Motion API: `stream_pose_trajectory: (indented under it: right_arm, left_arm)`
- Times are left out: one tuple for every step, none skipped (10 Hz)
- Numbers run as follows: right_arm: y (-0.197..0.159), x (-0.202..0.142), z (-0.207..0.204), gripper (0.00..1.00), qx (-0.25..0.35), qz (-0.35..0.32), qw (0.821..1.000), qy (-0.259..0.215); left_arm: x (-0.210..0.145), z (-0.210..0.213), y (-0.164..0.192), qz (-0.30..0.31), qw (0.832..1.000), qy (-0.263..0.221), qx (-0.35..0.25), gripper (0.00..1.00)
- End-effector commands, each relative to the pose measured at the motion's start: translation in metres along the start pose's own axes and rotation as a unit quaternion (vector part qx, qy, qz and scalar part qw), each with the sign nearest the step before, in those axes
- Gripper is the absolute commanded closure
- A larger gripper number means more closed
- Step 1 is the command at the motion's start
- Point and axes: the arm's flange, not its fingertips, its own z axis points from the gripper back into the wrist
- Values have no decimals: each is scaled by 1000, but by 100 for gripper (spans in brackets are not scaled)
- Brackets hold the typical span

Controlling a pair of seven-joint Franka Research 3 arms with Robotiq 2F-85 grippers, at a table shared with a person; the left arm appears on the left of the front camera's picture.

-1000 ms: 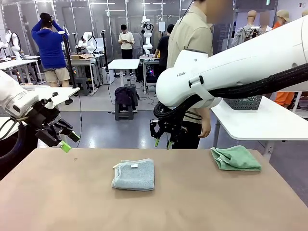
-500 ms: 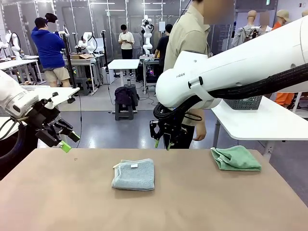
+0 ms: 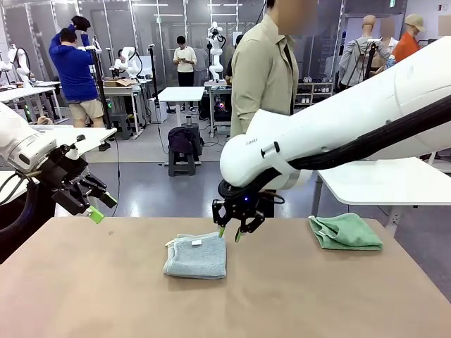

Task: Fold the towels and place them in the basket.
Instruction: Stack the folded Towel with hook on the right side of the table.

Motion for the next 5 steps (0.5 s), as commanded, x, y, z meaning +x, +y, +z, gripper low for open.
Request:
stream_pose_trajectory:
  right_arm:
    - [-2, -6, -23, 55, 15, 1, 1000, -20]
    - [-3, -6, -36, 55, 11, -1, 999, -33]
    - [-4, -4, -47, 55, 2, -2, 998, -56]
    - [-5, -2, -55, 55, 7, 3, 998, -64]
    - [-4, 1, -60, 55, 8, 8, 997, -76]
  left_arm:
    - [0, 1, -1, -4, 1000, 4, 0, 8]
    - [0, 1, -1, -4, 1000, 4, 0, 8]
    - [0, 1, -1, -4, 1000, 4, 0, 8]
    - [0, 1, -1, -4, 1000, 4, 0, 8]
    - [0, 1, -1, -4, 1000, 4, 0, 8]
